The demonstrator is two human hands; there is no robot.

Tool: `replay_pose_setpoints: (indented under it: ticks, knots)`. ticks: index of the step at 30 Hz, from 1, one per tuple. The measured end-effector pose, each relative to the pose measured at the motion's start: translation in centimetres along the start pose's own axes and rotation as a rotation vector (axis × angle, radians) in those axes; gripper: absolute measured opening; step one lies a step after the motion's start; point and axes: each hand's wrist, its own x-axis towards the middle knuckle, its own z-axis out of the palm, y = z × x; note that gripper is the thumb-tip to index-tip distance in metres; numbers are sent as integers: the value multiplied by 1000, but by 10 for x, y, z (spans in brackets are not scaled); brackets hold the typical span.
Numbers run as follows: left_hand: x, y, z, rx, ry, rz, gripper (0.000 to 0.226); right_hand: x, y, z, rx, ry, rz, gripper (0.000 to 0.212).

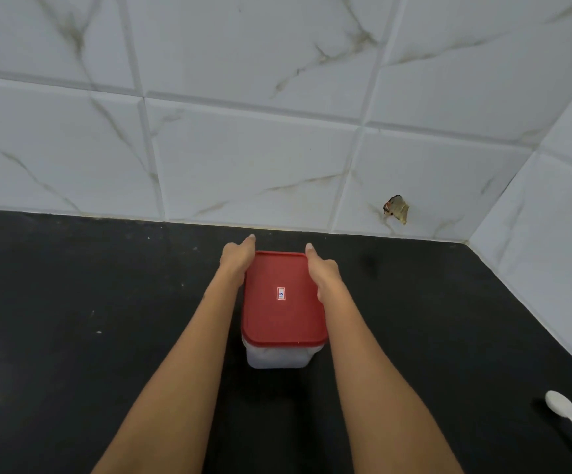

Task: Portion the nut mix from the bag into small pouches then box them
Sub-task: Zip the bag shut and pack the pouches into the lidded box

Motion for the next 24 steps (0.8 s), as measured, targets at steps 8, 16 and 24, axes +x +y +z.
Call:
replay_pose_setpoints:
  ticks: [8,16,24]
  knots:
    - [23,-20,18,101,70,80,35,24,7,10,59,-54,85,73]
    - [24,-22,17,169,74,198,29,29,8,8,59,-90,110,61]
    - [22,-21,16,174,49,238,44,29,7,8,-43,-51,71,61]
